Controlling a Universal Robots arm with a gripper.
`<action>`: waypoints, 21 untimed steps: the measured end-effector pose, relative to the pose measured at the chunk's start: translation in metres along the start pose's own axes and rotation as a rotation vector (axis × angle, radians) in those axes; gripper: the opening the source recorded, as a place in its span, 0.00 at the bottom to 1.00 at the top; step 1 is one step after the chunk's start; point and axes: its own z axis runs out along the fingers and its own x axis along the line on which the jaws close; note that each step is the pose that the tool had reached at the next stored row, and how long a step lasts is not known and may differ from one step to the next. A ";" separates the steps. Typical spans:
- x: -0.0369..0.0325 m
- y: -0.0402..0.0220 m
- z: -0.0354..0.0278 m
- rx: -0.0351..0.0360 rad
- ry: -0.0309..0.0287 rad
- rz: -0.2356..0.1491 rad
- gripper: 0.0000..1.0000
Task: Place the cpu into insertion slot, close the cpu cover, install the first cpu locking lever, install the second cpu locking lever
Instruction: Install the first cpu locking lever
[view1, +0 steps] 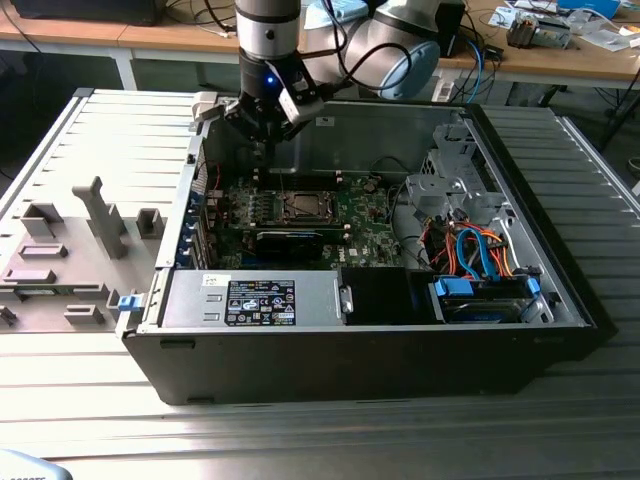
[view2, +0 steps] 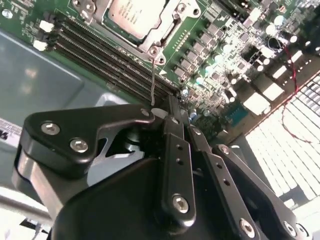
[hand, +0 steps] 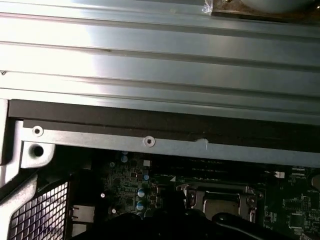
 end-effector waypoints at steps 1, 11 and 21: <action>-0.0031 -0.0004 0.0024 0.0001 0.0003 -0.002 0.11; -0.0304 -0.0035 0.0170 -0.0002 0.0070 -0.011 0.11; -0.0411 -0.0041 0.0368 -0.0002 0.0082 -0.011 0.11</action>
